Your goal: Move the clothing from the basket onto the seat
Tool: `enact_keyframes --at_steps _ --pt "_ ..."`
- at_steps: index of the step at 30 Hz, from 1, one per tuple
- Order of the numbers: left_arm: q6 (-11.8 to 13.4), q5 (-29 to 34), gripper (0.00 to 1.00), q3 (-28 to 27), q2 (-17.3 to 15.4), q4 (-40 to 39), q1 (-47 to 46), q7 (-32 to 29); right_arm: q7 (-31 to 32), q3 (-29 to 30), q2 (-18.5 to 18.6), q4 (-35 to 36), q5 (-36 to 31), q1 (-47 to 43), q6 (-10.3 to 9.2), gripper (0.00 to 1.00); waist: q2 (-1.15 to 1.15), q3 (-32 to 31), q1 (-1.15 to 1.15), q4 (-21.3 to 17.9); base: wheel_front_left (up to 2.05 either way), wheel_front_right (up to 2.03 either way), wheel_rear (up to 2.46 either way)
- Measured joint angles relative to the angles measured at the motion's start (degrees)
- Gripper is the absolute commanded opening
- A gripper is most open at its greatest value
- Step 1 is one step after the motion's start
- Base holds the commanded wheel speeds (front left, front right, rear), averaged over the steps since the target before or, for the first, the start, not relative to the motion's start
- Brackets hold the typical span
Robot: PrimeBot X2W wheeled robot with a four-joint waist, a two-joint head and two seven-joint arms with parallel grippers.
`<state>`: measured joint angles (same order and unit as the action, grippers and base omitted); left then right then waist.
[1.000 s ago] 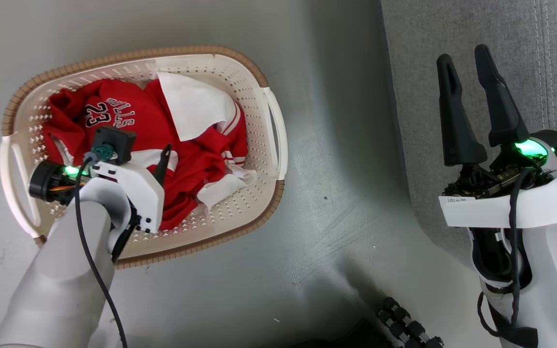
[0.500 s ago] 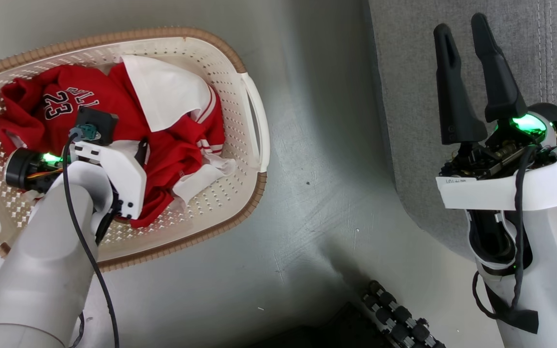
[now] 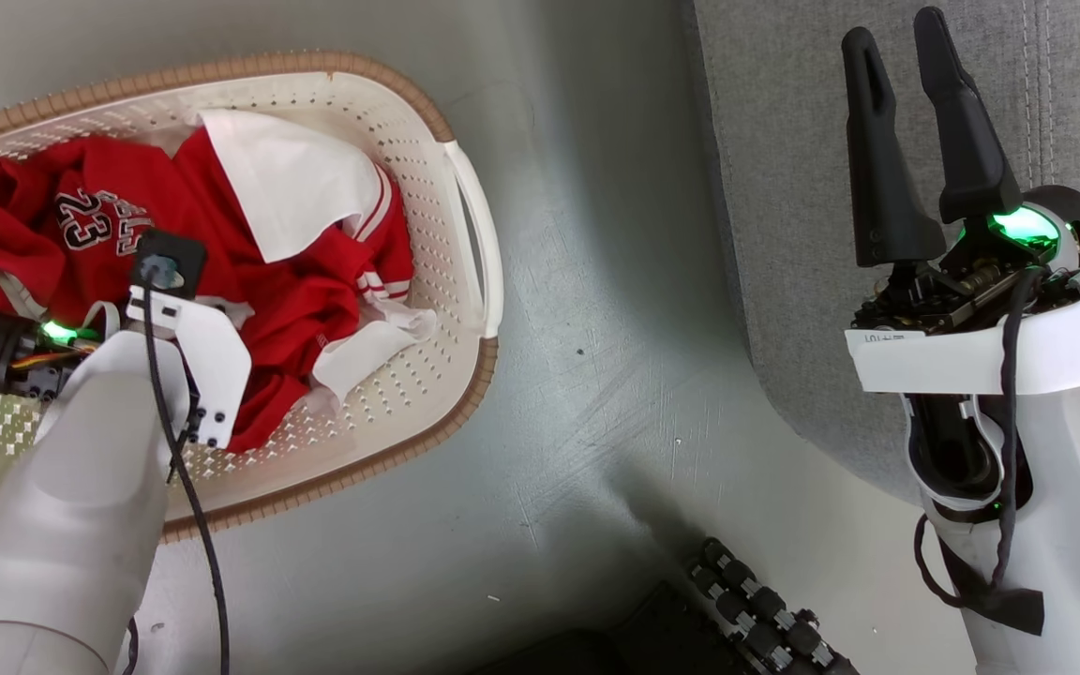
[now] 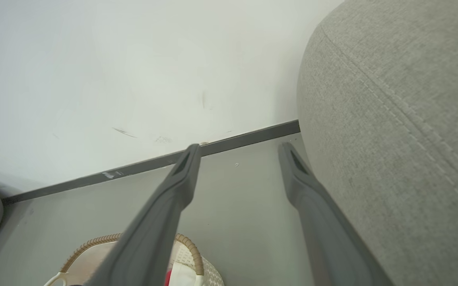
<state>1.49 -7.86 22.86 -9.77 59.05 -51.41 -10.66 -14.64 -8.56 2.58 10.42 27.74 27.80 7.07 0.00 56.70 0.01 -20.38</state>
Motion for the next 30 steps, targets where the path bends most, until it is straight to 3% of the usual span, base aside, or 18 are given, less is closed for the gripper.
enact_keyframes --at_steps 3,4,6,7,30 --pt "0.6 0.2 1.0 0.3 0.5 0.7 0.0 -0.6 0.0 0.0 0.0 -0.1 0.0 0.0 0.0 1.0 0.0 -0.3 0.0 0.0 0.0 0.0 0.0" --pt "0.6 0.4 0.93 0.3 0.6 0.9 -0.2 -0.8 0.0 0.0 0.0 -0.1 0.0 0.0 0.0 1.0 0.0 -0.3 0.0 0.1 0.0 0.0 0.0" --pt "0.6 0.3 0.42 0.4 0.9 0.8 -0.4 -0.4 0.0 0.1 0.0 -0.2 0.0 0.0 0.0 1.0 0.0 -0.5 0.0 0.1 0.0 0.0 0.0" --pt "0.6 0.3 0.0 0.4 1.1 0.8 -0.6 -0.4 0.0 0.1 0.0 -0.2 0.0 0.0 0.0 1.0 0.0 -0.6 0.0 0.2 0.0 0.0 0.0" --pt "-3.0 -0.7 0.0 1.7 4.5 0.3 -1.1 6.5 0.0 0.9 0.0 -1.2 -1.1 1.9 0.0 1.0 0.0 -4.9 0.0 1.4 0.0 0.0 0.0"
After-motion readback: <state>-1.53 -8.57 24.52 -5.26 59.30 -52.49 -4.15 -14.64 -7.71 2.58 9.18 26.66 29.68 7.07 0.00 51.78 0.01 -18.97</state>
